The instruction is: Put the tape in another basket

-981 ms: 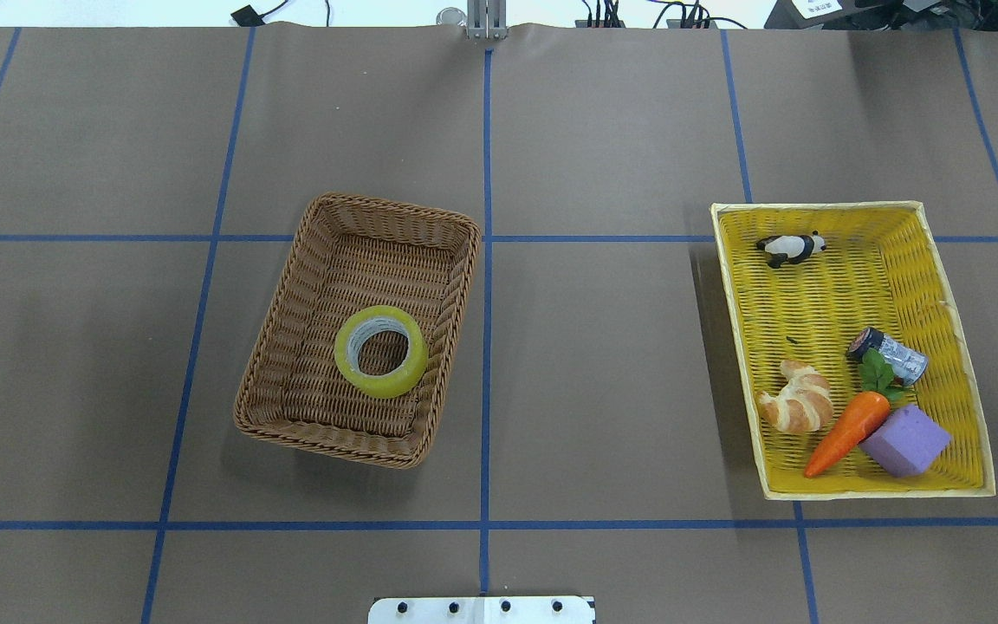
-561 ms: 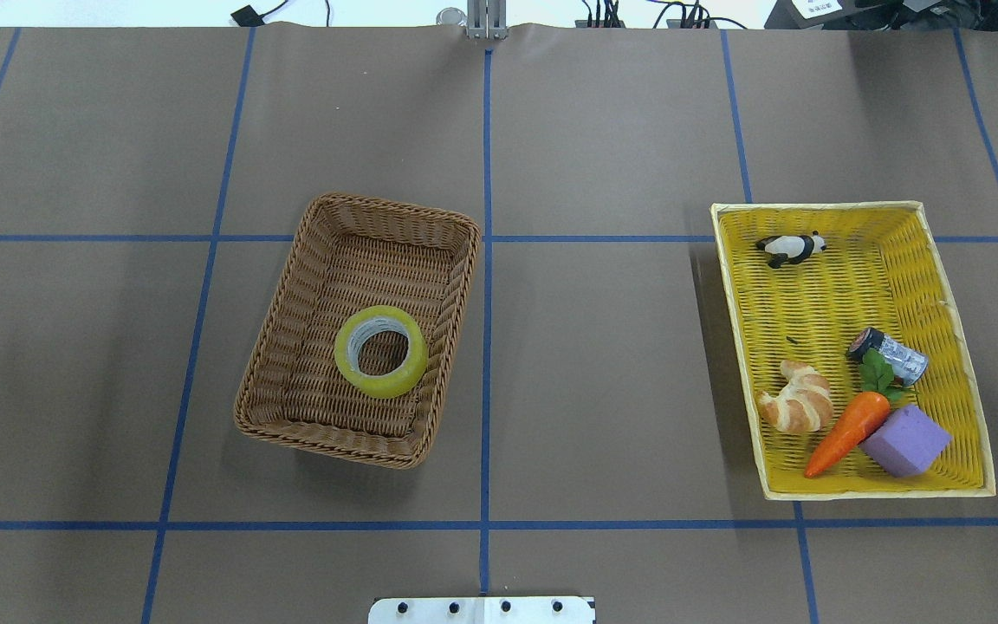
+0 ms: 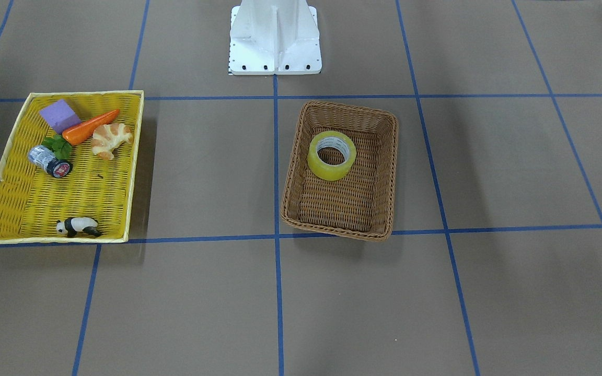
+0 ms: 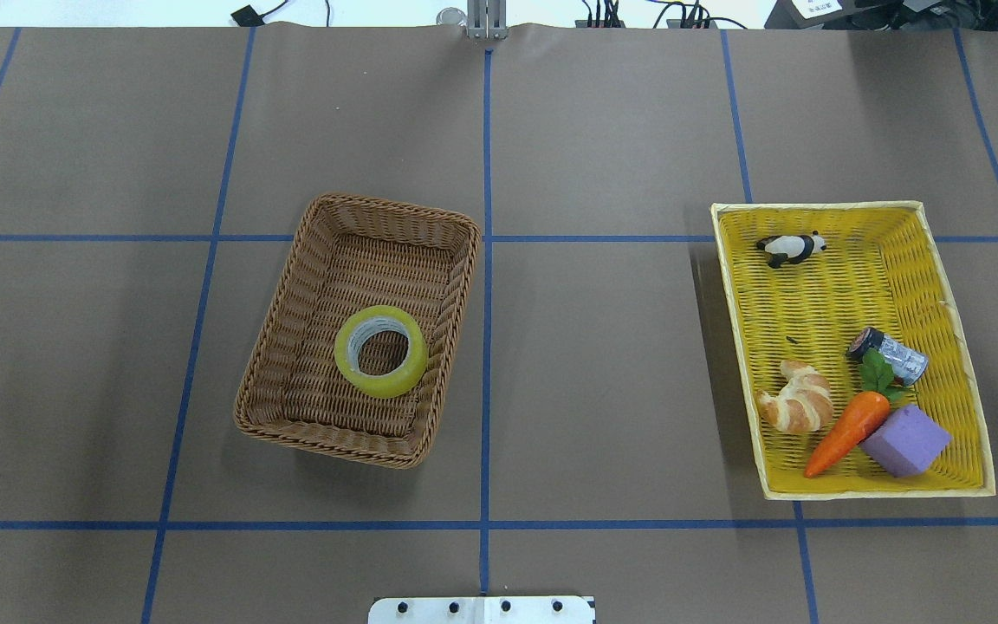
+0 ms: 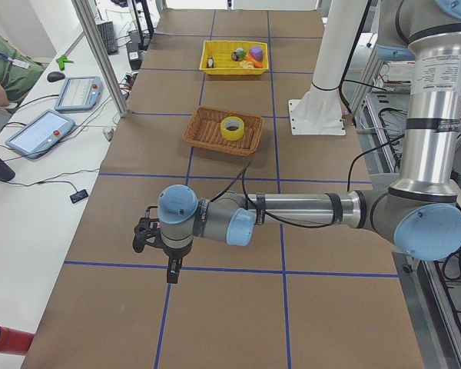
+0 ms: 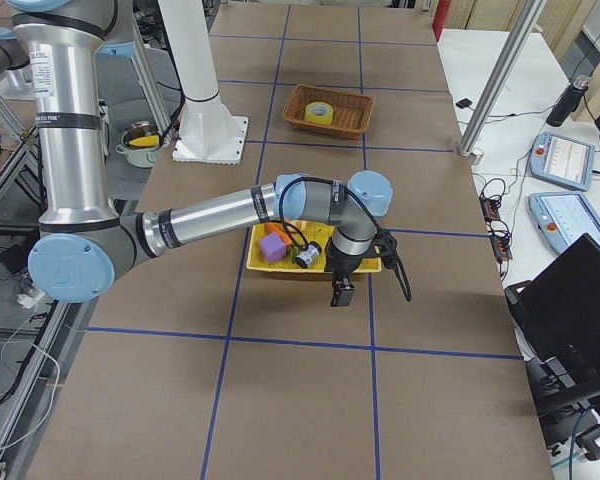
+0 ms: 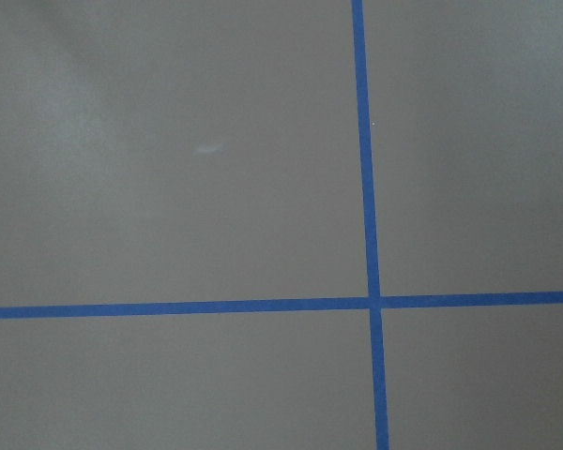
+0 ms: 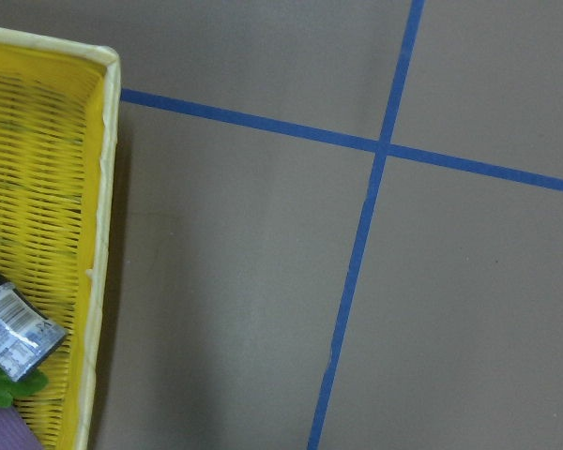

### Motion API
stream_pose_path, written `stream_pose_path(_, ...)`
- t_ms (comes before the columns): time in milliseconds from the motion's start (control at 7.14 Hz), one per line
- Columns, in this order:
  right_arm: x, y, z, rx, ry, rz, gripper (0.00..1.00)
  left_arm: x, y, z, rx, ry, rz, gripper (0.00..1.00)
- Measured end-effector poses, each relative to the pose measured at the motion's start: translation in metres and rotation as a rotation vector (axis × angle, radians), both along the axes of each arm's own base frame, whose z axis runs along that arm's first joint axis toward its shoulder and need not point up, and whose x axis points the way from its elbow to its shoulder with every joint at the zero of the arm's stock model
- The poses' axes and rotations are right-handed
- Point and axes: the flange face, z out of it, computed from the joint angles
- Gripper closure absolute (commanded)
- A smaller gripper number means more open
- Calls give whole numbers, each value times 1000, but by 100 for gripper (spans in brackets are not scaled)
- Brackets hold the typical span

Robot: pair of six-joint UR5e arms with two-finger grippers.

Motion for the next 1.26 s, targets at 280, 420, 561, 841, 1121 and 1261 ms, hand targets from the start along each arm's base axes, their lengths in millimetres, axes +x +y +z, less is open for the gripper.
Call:
stream_pose_path(280, 12, 0, 6, 9, -5, -1, 0, 1, 19, 2, -6, 0, 0, 2)
stream_pose_path(420, 18, 0, 9, 14, -8, -5, 0, 1, 22, -1, -7, 0, -1, 2)
stream_pose_path(561, 22, -3, 16, 24, -10, -4, 0, 1, 23, -5, -14, 0, -2, 2)
stream_pose_path(841, 26, -14, 48, 68, -22, 8, 0, 1, 24, -11, -23, 0, -3, 2)
stream_pose_path(1121, 25, -18, 60, 81, -42, 20, 0, 1, 26, -11, -30, 0, -3, 2)
stream_pose_path(1261, 25, -19, 58, 82, -46, 28, 0, 1, 27, -10, -36, 1, -3, 2)
